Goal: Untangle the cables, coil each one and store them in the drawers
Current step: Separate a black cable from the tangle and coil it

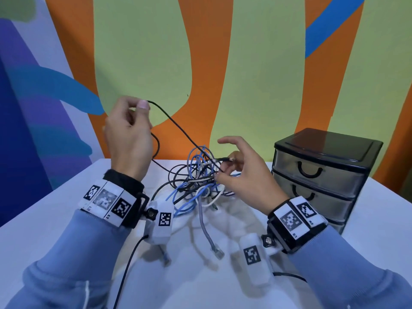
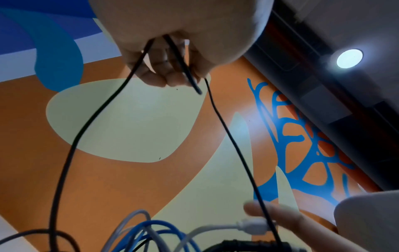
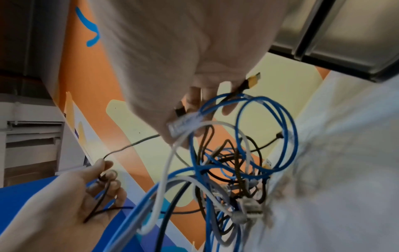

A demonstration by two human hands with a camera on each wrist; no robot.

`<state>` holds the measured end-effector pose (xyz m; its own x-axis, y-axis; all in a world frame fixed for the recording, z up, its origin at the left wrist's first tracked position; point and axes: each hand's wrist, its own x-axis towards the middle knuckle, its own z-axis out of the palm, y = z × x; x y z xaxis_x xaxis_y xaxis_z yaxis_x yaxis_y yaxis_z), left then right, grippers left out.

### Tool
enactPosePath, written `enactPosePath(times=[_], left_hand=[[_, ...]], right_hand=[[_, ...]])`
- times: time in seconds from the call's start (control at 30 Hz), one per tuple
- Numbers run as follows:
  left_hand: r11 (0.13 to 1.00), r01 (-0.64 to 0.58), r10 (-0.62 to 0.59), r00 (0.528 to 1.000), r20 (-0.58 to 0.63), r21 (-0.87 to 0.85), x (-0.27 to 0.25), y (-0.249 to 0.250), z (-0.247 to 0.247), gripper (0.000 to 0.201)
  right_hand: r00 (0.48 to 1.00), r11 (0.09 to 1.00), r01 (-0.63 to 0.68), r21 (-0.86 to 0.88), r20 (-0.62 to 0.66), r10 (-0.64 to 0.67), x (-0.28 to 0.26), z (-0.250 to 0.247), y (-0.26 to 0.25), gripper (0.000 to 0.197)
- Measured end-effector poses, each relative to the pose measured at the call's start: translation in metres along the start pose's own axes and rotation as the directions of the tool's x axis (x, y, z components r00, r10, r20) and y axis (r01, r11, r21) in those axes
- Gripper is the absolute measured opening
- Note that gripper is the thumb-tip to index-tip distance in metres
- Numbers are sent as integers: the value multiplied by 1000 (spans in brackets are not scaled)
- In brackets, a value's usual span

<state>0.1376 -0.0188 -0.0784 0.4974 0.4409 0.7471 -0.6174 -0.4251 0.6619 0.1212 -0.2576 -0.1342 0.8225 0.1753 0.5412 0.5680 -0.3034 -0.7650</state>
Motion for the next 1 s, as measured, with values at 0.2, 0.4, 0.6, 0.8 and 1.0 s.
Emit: enactPosePath(times=[0.2, 0.4, 0.6, 0.8, 1.0], left_hand=[[948, 228, -254, 963, 96, 220, 10, -13, -12, 19], [847, -191, -78, 878, 472, 496, -5, 8, -7, 64], [992, -54, 123, 663, 739, -116, -36, 37, 16, 42], [957, -273, 285, 840, 463, -93, -31, 29, 17, 12], [966, -219, 234, 967, 99, -139, -16, 25, 9, 14]], right_hand=[[971, 997, 72, 8, -231, -68, 6, 1, 4, 14], [967, 991, 89, 101, -247, -61, 4, -3, -7, 24], [963, 976, 205, 75, -194, -187, 1, 1, -17, 26], [994, 987, 106, 117, -30, -103, -2, 3, -22, 29], [991, 984, 73, -164, 122, -53, -2, 8, -3, 29]])
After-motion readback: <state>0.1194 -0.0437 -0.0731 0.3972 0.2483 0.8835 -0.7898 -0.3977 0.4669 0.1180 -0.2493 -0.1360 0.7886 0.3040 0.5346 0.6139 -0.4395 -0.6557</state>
